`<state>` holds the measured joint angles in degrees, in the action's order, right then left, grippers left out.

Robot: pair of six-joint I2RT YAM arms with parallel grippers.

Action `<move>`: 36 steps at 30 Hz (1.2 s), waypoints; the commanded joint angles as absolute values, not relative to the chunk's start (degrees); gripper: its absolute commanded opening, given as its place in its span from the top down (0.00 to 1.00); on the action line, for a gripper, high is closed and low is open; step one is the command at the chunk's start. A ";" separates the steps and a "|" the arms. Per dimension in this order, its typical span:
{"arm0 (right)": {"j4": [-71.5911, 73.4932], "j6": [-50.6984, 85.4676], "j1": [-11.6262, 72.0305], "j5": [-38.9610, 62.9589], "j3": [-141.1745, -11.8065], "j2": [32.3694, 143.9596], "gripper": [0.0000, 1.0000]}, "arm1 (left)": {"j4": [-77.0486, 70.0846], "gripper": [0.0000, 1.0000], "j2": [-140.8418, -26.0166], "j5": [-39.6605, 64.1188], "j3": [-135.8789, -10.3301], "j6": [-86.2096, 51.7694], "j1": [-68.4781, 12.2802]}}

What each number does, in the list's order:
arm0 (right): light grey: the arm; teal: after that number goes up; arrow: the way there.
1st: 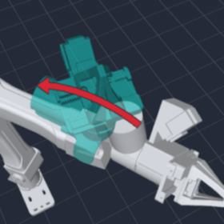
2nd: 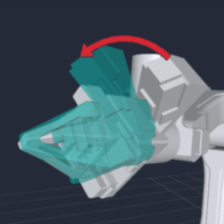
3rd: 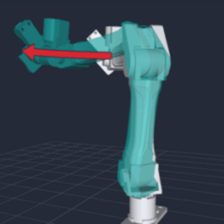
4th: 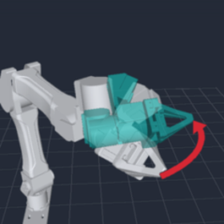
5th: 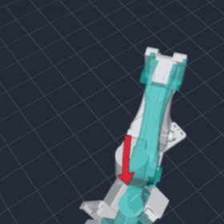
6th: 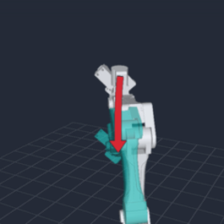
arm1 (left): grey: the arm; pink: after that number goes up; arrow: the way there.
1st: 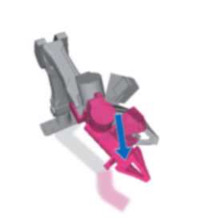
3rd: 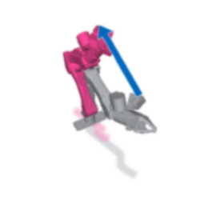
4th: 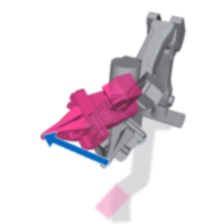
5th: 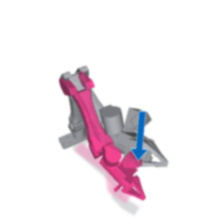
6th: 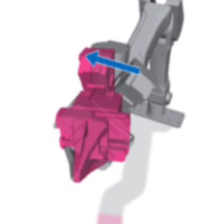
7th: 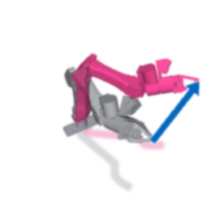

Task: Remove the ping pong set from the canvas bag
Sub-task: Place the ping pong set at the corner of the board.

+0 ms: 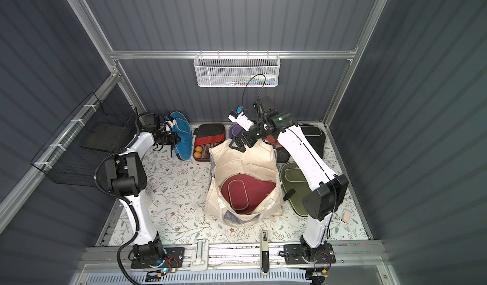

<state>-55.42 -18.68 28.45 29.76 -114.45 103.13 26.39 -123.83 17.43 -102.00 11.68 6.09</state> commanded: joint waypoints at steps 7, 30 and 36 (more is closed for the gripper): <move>-56.47 -19.09 28.63 28.66 -112.55 100.94 0.01 | 28.60 0.52 -126.71 11.11 -105.64 15.71 6.59; -56.42 -19.34 28.59 27.51 -110.78 98.11 0.01 | 27.53 0.09 -125.65 -0.91 -103.37 20.48 6.50; -56.70 -19.42 28.60 26.99 -110.31 96.76 0.01 | 26.12 0.07 -123.13 -1.88 -102.06 20.48 6.50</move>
<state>-55.57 -18.68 28.45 27.57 -110.89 98.45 26.72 -126.13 -0.95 -103.24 19.55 6.09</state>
